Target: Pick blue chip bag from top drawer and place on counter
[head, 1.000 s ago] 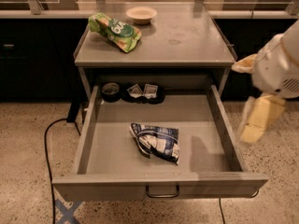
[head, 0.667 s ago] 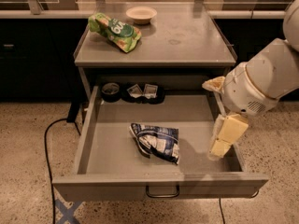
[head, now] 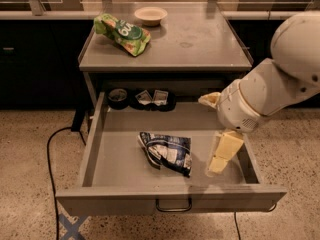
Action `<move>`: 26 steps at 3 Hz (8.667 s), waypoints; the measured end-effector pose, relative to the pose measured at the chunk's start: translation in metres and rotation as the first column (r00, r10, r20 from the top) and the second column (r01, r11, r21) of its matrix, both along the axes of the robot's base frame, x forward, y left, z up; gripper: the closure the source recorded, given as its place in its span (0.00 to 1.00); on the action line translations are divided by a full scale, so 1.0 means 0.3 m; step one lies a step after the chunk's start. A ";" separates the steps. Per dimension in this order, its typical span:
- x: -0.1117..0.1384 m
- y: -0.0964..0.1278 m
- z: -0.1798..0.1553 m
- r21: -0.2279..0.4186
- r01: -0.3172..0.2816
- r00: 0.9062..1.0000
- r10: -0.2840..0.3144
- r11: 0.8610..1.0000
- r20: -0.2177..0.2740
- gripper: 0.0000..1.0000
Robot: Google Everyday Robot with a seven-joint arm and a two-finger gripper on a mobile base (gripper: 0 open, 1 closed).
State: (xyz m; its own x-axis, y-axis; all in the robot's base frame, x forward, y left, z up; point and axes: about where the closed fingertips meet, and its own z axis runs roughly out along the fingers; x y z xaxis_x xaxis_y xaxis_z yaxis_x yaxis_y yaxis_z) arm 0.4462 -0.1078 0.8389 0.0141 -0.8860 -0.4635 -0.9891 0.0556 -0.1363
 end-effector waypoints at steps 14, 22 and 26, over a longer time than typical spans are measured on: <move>0.412 0.411 -0.627 0.256 -0.156 0.987 0.162 0.954 0.001 0.88; 0.845 0.477 0.345 0.162 -0.355 0.870 0.261 0.921 0.419 1.00; 1.096 0.389 0.571 0.061 -0.304 0.795 0.218 0.951 0.565 1.00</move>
Offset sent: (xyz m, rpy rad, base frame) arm 0.0911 0.0544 -0.0727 0.2386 -0.0671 0.1903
